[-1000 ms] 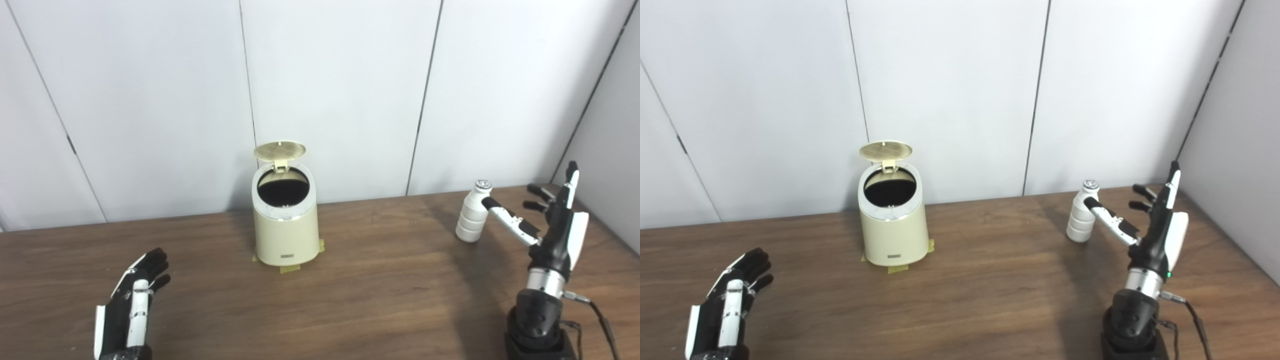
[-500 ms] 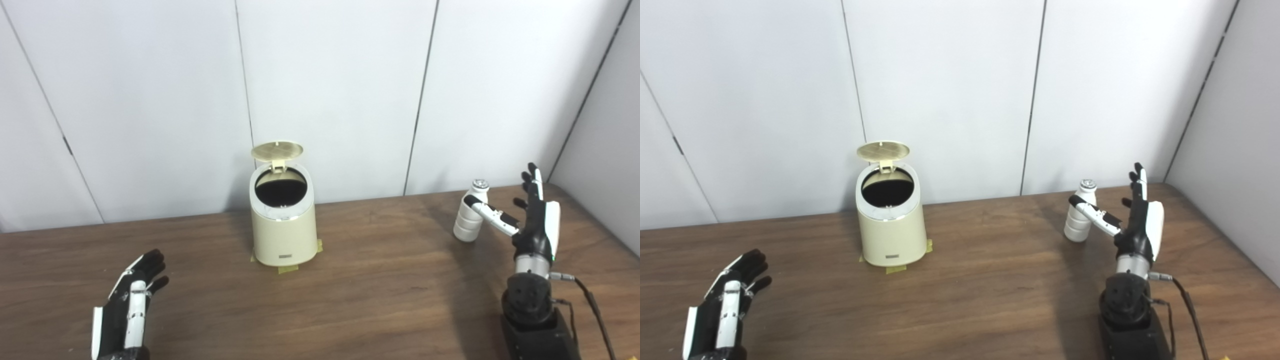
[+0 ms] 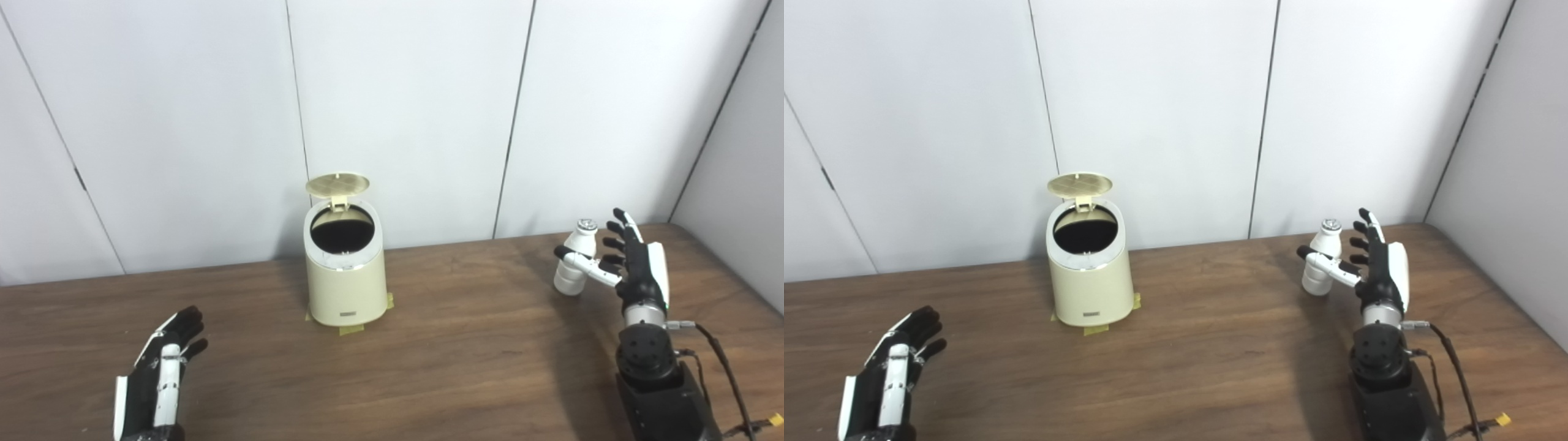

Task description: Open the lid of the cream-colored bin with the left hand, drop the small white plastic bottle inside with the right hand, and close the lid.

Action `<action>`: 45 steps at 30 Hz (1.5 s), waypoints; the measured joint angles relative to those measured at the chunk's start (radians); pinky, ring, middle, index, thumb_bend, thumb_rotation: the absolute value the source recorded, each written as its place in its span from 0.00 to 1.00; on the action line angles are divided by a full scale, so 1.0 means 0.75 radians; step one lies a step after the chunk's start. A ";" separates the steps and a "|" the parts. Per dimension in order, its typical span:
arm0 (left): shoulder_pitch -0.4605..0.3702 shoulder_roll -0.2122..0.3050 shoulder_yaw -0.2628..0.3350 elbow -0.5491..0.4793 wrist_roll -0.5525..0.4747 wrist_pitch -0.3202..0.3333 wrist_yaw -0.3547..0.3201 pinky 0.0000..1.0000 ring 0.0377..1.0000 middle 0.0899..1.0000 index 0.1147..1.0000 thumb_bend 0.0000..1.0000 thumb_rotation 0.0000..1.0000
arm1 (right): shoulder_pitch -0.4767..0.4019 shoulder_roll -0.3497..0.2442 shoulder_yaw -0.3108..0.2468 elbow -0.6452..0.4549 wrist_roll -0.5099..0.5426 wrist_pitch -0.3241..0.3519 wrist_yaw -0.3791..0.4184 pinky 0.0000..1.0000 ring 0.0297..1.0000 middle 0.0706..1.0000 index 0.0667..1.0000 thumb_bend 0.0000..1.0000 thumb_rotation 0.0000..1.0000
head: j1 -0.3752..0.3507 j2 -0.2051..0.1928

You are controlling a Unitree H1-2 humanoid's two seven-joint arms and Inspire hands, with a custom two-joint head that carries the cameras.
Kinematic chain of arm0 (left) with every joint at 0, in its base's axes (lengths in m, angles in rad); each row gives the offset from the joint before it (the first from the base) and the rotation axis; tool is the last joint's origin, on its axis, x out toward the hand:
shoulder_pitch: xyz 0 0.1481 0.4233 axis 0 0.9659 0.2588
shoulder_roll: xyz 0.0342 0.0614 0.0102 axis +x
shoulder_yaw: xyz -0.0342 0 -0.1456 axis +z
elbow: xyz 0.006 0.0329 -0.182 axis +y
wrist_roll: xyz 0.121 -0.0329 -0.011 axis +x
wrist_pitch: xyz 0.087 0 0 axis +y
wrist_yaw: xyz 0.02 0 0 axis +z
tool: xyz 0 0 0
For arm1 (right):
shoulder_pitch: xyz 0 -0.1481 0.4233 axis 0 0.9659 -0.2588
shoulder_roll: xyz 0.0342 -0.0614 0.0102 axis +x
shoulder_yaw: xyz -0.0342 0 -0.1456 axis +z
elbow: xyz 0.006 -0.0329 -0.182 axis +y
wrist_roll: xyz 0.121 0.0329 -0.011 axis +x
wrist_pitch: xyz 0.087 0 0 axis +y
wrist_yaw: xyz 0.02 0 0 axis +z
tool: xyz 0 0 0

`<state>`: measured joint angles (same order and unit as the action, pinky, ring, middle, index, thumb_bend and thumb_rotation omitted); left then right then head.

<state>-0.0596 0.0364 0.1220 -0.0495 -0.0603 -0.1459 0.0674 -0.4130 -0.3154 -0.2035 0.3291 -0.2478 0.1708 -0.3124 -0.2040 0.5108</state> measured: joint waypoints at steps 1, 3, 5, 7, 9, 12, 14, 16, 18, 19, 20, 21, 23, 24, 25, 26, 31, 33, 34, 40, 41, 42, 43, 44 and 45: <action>0.000 0.001 0.000 0.000 0.000 0.000 0.000 0.79 0.82 0.79 0.76 0.19 0.74 | -0.005 -0.002 0.004 0.003 -0.001 0.017 0.005 0.70 0.82 0.87 0.91 0.88 0.38 | 0.000 0.000; 0.000 0.001 0.000 0.000 -0.003 0.000 -0.001 0.79 0.82 0.80 0.76 0.19 0.74 | -0.021 -0.015 0.014 0.017 -0.001 0.057 0.023 0.65 0.77 0.82 0.89 0.87 0.39 | -0.002 0.000; 0.000 0.001 0.000 0.000 -0.003 0.000 -0.002 0.78 0.82 0.79 0.76 0.19 0.73 | -0.044 -0.033 0.018 0.038 0.001 0.076 0.048 0.58 0.70 0.76 0.86 0.87 0.38 | -0.002 0.000; 0.000 0.001 0.000 0.000 -0.003 0.000 -0.002 0.78 0.82 0.79 0.76 0.19 0.73 | -0.070 -0.051 0.021 0.058 0.008 0.077 0.069 0.55 0.67 0.72 0.83 0.87 0.36 | -0.002 0.000; 0.000 0.001 0.000 0.000 -0.003 0.000 -0.002 0.79 0.82 0.79 0.76 0.20 0.73 | -0.101 -0.070 0.023 0.094 0.019 0.077 0.088 0.49 0.61 0.67 0.82 0.88 0.36 | 0.002 0.000; 0.000 0.001 0.000 0.000 -0.002 0.002 -0.002 0.79 0.82 0.79 0.76 0.20 0.73 | -0.131 -0.081 0.024 0.130 0.028 0.092 0.097 0.47 0.59 0.66 0.83 0.89 0.37 | 0.006 0.002; 0.000 0.001 -0.002 -0.002 -0.001 0.005 -0.002 0.78 0.82 0.79 0.76 0.19 0.73 | -0.138 -0.081 0.028 0.149 0.029 0.123 0.105 0.46 0.59 0.66 0.83 0.90 0.38 | 0.008 0.000; 0.000 0.001 -0.003 -0.002 -0.001 0.005 -0.002 0.79 0.82 0.79 0.76 0.19 0.73 | -0.139 -0.081 0.032 0.170 0.034 0.129 0.113 0.45 0.58 0.65 0.84 0.91 0.38 | 0.008 0.000; 0.000 0.001 -0.003 -0.002 -0.003 0.006 -0.002 0.79 0.83 0.79 0.76 0.20 0.73 | -0.142 -0.080 0.027 0.194 0.051 0.143 0.114 0.44 0.57 0.64 0.83 0.91 0.36 | 0.014 0.000; 0.000 0.001 -0.002 -0.002 -0.004 0.006 -0.002 0.79 0.82 0.79 0.76 0.19 0.73 | -0.142 -0.080 0.026 0.199 0.058 0.146 0.114 0.45 0.57 0.65 0.83 0.92 0.36 | 0.014 0.000; 0.000 0.001 -0.002 -0.002 -0.004 0.006 -0.002 0.78 0.82 0.79 0.76 0.19 0.73 | -0.143 -0.081 0.025 0.204 0.062 0.145 0.115 0.44 0.56 0.64 0.83 0.92 0.36 | 0.014 0.000; 0.000 0.001 -0.001 -0.002 -0.004 0.006 -0.002 0.77 0.82 0.79 0.76 0.19 0.73 | -0.145 -0.081 0.026 0.212 0.068 0.145 0.115 0.45 0.57 0.65 0.83 0.91 0.36 | 0.014 0.000; 0.000 0.001 -0.001 -0.002 -0.004 0.006 -0.001 0.77 0.81 0.78 0.75 0.18 0.72 | -0.153 -0.084 0.029 0.238 0.079 0.145 0.118 0.42 0.54 0.62 0.83 0.91 0.34 | 0.014 0.000; 0.000 0.001 -0.002 -0.003 -0.003 0.006 -0.001 0.77 0.81 0.78 0.75 0.19 0.72 | -0.155 -0.086 0.030 0.247 0.082 0.145 0.119 0.41 0.52 0.60 0.84 0.91 0.34 | 0.014 0.000; 0.000 0.001 -0.001 -0.002 -0.003 0.006 -0.001 0.76 0.81 0.78 0.75 0.19 0.72 | -0.158 -0.087 0.033 0.253 0.083 0.146 0.120 0.44 0.56 0.64 0.84 0.91 0.35 | 0.014 0.000; 0.000 0.001 -0.001 -0.002 -0.003 0.006 -0.001 0.76 0.81 0.78 0.75 0.19 0.73 | -0.162 -0.089 0.035 0.263 0.084 0.148 0.125 0.47 0.60 0.67 0.83 0.91 0.35 | 0.014 0.000; 0.000 0.001 -0.001 -0.006 -0.003 0.006 0.000 0.77 0.81 0.78 0.75 0.20 0.75 | -0.168 -0.114 0.072 0.286 0.080 0.174 0.143 0.51 0.63 0.70 0.82 0.92 0.36 | 0.014 0.000; 0.000 0.000 0.000 -0.010 -0.003 0.007 0.001 0.76 0.81 0.78 0.74 0.20 0.75 | -0.168 -0.123 0.090 0.290 0.076 0.170 0.143 0.54 0.65 0.71 0.81 0.92 0.36 | 0.020 0.008; 0.000 0.000 0.000 -0.013 -0.002 0.008 0.003 0.76 0.81 0.78 0.74 0.20 0.75 | -0.168 -0.124 0.096 0.290 0.074 0.168 0.143 0.55 0.66 0.72 0.81 0.92 0.36 | 0.018 0.008; 0.000 0.000 0.000 -0.023 -0.003 0.009 0.004 0.76 0.81 0.78 0.74 0.20 0.74 | -0.166 -0.127 0.108 0.303 0.072 0.139 0.142 0.61 0.71 0.76 0.82 0.91 0.32 | 0.022 0.008; 0.000 0.000 0.001 -0.023 -0.003 0.009 0.004 0.76 0.81 0.78 0.74 0.19 0.74 | -0.166 -0.127 0.108 0.306 0.073 0.132 0.142 0.62 0.72 0.76 0.82 0.91 0.32 | 0.022 0.008; 0.000 0.000 0.001 -0.023 -0.002 0.009 0.004 0.75 0.81 0.78 0.74 0.19 0.74 | -0.165 -0.127 0.107 0.307 0.075 0.126 0.142 0.64 0.73 0.77 0.82 0.90 0.30 | 0.024 0.008; 0.000 0.000 0.000 -0.023 -0.002 0.009 0.004 0.75 0.81 0.78 0.74 0.19 0.74 | -0.164 -0.127 0.106 0.308 0.079 0.118 0.142 0.66 0.75 0.78 0.82 0.90 0.29 | 0.027 0.008; 0.000 0.000 0.000 -0.023 -0.001 0.009 0.004 0.75 0.80 0.78 0.74 0.19 0.74 | -0.162 -0.126 0.104 0.309 0.084 0.111 0.142 0.68 0.76 0.79 0.82 0.90 0.27 | 0.029 0.010; 0.000 0.000 0.000 -0.024 0.000 0.009 0.005 0.75 0.80 0.78 0.74 0.19 0.74 | -0.161 -0.126 0.102 0.313 0.087 0.101 0.142 0.68 0.76 0.79 0.82 0.90 0.27 | 0.029 0.010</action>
<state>-0.0594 0.0363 0.1222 -0.0673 -0.0601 -0.1395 0.0714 -0.5338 -0.4102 -0.1272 0.5640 -0.1826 0.2468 -0.2058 -0.1825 0.5185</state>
